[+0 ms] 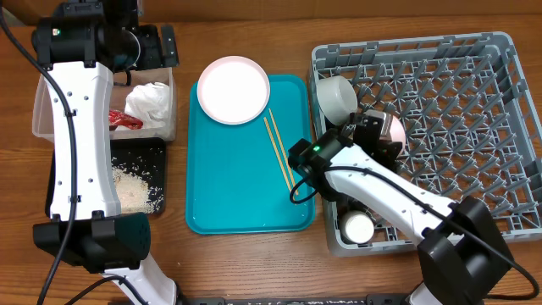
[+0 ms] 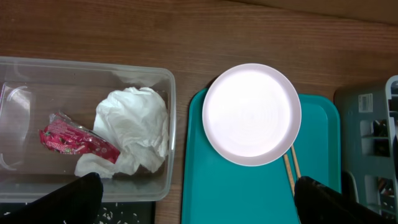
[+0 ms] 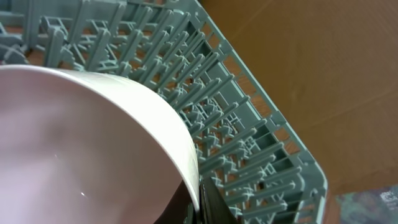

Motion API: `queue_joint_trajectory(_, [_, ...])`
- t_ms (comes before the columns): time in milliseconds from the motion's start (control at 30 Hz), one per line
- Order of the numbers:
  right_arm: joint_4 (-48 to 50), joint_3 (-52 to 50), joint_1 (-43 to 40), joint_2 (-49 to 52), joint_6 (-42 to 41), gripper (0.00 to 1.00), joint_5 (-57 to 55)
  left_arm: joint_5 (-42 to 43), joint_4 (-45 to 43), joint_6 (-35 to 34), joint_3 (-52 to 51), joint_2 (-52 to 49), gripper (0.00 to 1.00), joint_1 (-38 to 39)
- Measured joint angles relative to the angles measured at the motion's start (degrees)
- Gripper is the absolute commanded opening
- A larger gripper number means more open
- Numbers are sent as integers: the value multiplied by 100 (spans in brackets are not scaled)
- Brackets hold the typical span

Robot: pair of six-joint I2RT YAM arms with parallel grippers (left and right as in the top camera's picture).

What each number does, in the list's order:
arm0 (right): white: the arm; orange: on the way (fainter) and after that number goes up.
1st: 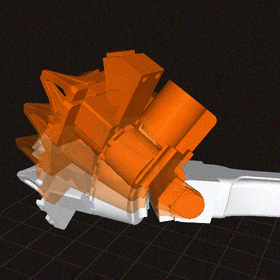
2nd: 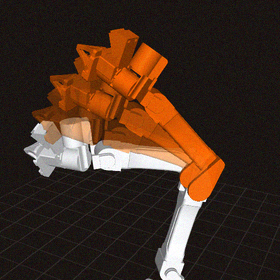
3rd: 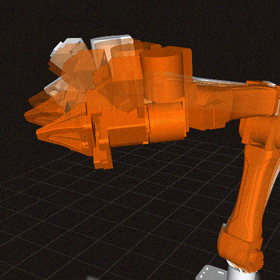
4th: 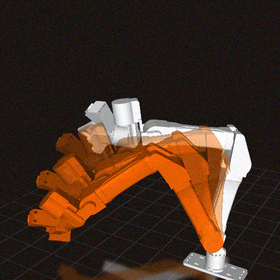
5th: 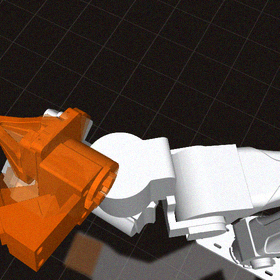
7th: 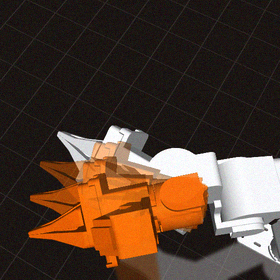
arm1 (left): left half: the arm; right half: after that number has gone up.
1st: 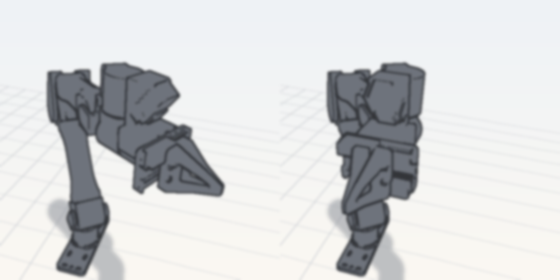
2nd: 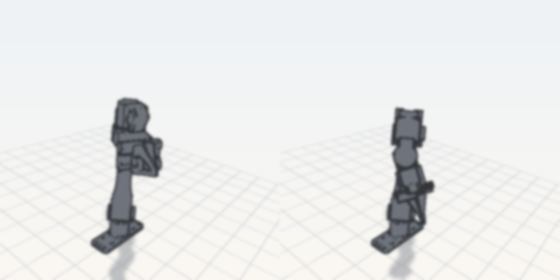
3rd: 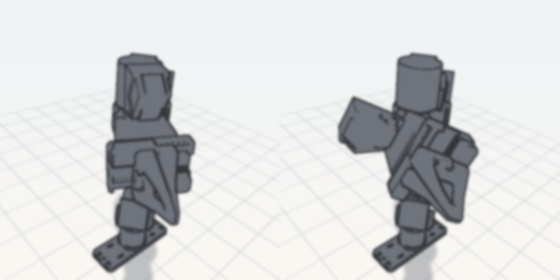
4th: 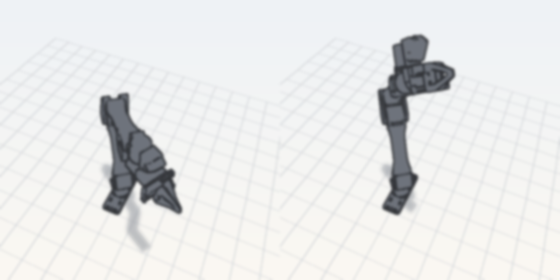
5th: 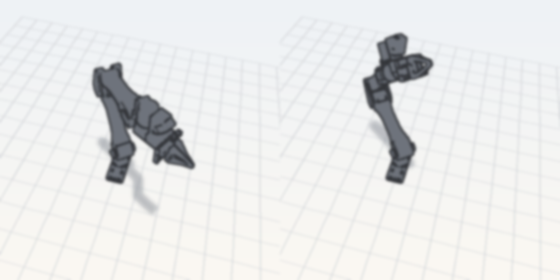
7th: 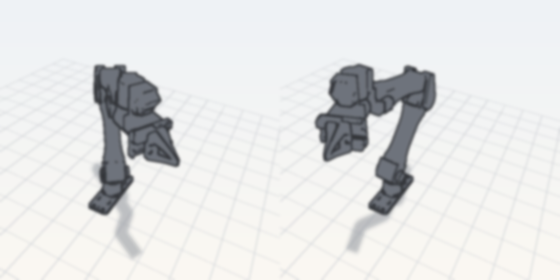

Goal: Sort waste into correct bins and load items into the dishwasher
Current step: 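Carry the pink bowl with right gripper into the dish rack, then lower the pink bowl into the rack's back area with right gripper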

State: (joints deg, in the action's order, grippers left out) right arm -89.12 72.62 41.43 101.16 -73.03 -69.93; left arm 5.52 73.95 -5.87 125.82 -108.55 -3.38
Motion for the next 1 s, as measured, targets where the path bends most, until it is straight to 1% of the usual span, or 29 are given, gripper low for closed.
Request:
queue_joint_trajectory(133, [363,-2,-4,0,125,4,-46,0,0,0,0,0,100,0])
queue_joint_trajectory(367, [1134,-4,-4,11,994,4,59,0,2,0,0,0,100,0])
queue_joint_trajectory(567, [1038,-4,-4,37,1290,4,-26,0,2,0,0,0,100,0])
queue_joint_trajectory(733, [793,-4,-4,50,1384,4,-275,0,0,0,0,0,100,0])
queue_joint_trajectory(1000, [811,-4,-4,70,1458,4,-330,0,2,0,0,0,100,0])
